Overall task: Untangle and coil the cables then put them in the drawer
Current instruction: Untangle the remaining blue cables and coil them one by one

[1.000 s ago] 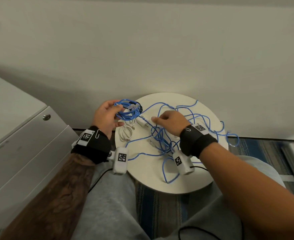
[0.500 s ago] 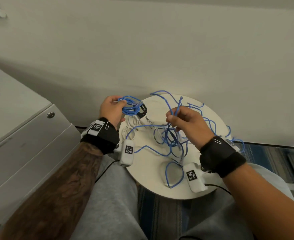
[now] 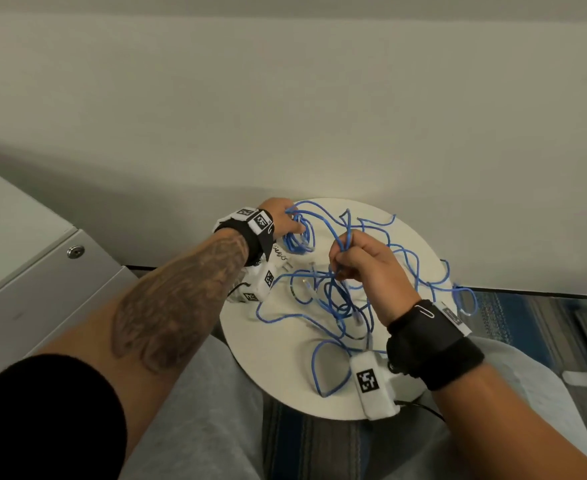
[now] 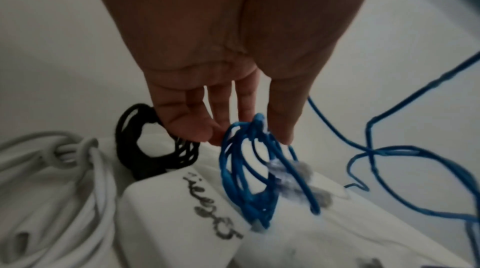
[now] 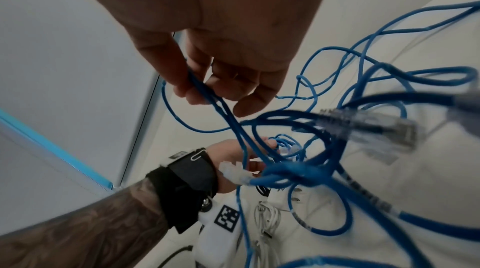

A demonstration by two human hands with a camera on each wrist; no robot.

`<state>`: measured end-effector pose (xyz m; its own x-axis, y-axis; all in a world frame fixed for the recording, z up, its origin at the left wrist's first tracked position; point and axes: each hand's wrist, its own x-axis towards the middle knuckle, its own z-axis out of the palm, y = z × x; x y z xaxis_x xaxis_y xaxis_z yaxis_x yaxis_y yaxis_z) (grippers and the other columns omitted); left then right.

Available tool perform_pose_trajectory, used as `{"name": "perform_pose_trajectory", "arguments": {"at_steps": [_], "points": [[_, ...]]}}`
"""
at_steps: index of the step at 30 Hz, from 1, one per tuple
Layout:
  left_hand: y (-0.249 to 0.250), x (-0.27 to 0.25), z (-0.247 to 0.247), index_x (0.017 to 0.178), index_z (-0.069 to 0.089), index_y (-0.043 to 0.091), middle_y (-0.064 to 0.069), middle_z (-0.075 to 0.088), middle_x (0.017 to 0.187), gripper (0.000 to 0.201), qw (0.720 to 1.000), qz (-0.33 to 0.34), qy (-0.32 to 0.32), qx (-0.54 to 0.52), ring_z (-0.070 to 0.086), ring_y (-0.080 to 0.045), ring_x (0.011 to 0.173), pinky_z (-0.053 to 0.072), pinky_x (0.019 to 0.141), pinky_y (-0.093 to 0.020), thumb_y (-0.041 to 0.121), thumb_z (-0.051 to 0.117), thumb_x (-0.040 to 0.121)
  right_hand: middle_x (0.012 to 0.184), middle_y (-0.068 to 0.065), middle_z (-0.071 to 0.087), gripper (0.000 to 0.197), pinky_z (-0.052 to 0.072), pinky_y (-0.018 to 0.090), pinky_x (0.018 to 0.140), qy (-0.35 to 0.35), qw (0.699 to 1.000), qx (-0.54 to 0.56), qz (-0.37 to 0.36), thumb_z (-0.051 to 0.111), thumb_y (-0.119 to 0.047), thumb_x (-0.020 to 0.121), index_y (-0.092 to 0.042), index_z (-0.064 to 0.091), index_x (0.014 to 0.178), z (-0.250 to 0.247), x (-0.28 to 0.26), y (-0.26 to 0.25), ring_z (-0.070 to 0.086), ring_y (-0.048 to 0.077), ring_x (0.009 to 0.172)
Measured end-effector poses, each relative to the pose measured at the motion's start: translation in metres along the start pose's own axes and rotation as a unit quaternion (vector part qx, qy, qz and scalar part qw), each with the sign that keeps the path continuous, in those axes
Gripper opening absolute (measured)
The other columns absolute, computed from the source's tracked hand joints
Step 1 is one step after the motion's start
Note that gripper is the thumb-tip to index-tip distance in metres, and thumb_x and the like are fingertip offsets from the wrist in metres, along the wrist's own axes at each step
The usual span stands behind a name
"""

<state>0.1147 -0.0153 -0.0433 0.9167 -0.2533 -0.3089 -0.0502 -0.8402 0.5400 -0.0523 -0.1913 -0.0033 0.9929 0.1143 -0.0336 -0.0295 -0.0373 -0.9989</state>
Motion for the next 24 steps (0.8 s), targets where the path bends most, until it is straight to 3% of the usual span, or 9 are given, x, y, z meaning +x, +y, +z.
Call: {"name": "perform_pose_trajectory", "arguments": {"at_steps": [3,6,10,12,14,16,18,21,24], "points": [[0.001,-0.013,-0.001,0.117,0.063,0.012,-0.007,0.061,0.116,0.042,0.998,0.036,0.046,-0.013,0.057,-0.024,0.103,0.045,0.088,-0.032,0.032,0.076,0.082,0.071,0.003,0.05,0.011,0.046,0.04,0.073,0.01,0.999,0.041,0.004,0.046,-0.016,0.076,-0.013,0.057,0.074,-0.002,0.0,-0.001,0.047,0.016,0.069],[0.005,-0.037,0.003,0.11,0.061,0.02,-0.002,0.055,0.113,0.035,0.992,0.079,0.097,0.033,0.054,-0.019,0.101,0.045,0.091,-0.034,0.035,0.074,0.081,0.068,0.001,0.047,0.011,0.044,0.045,0.074,0.013,0.998,0.055,0.009,0.044,-0.016,0.077,-0.013,0.053,0.073,-0.004,-0.002,-0.001,0.043,0.017,0.068],[0.004,-0.069,0.016,0.111,0.055,0.014,-0.004,0.062,0.102,0.039,0.999,0.036,0.023,-0.003,0.062,-0.023,0.093,0.051,0.081,-0.037,0.034,0.072,0.082,0.066,-0.001,0.049,0.01,0.046,0.042,0.074,0.031,0.997,0.066,0.016,0.044,-0.017,0.076,-0.009,0.051,0.077,-0.008,-0.003,-0.001,0.044,0.015,0.067],[0.002,-0.084,0.021,0.118,0.05,0.014,-0.005,0.063,0.106,0.043,0.994,-0.01,0.003,-0.113,0.066,-0.023,0.086,0.052,0.068,-0.034,0.037,0.07,0.087,0.068,-0.002,0.05,0.009,0.046,0.04,0.073,0.043,0.997,0.068,0.012,0.044,-0.017,0.077,-0.011,0.051,0.076,-0.01,-0.003,0.0,0.045,0.013,0.067],[0.004,-0.104,0.021,0.114,0.055,0.011,-0.009,0.067,0.109,0.042,0.961,-0.055,-0.037,-0.267,0.068,-0.021,0.079,0.05,0.061,-0.03,0.048,0.056,0.094,0.07,-0.001,0.053,0.01,0.047,0.037,0.071,0.057,0.997,0.061,0.005,0.044,-0.015,0.08,-0.011,0.052,0.077,-0.011,-0.005,0.0,0.046,0.011,0.067],[0.005,-0.124,0.017,0.104,0.064,0.007,-0.014,0.072,0.103,0.064,0.918,-0.083,-0.113,-0.37,0.069,-0.022,0.078,0.048,0.062,-0.03,0.064,0.037,0.095,0.073,0.001,0.056,0.015,0.047,0.037,0.072,0.075,0.995,0.058,0.005,0.042,-0.008,0.089,-0.009,0.055,0.081,-0.012,-0.005,0.001,0.048,0.013,0.07],[0.001,-0.14,0.014,0.094,0.068,0.006,-0.016,0.073,0.092,0.068,0.887,-0.061,-0.175,-0.424,0.068,-0.024,0.078,0.048,0.067,-0.032,0.065,0.035,0.094,0.076,0.003,0.061,0.019,0.048,0.037,0.073,0.089,0.995,0.052,0.012,0.043,-0.003,0.094,-0.009,0.058,0.084,-0.012,-0.004,0.004,0.05,0.018,0.073],[-0.009,-0.153,0.01,0.083,0.063,0.008,-0.011,0.067,0.077,0.04,0.863,-0.006,-0.145,-0.484,0.064,-0.024,0.072,0.049,0.073,-0.037,0.041,0.047,0.098,0.085,0.003,0.069,0.016,0.051,0.03,0.071,0.086,0.995,0.025,0.032,0.052,-0.007,0.097,-0.012,0.065,0.091,-0.012,-0.001,0.013,0.058,0.016,0.073],[-0.018,-0.154,0.007,0.081,0.059,0.009,-0.007,0.064,0.072,0.035,0.856,-0.017,-0.096,-0.507,0.061,-0.02,0.068,0.052,0.066,-0.034,0.033,0.042,0.101,0.099,0.001,0.068,0.013,0.052,0.03,0.072,0.076,0.994,-0.035,0.072,0.062,-0.025,0.096,-0.016,0.067,0.105,-0.01,-0.001,0.029,0.064,0.013,0.077]]}}
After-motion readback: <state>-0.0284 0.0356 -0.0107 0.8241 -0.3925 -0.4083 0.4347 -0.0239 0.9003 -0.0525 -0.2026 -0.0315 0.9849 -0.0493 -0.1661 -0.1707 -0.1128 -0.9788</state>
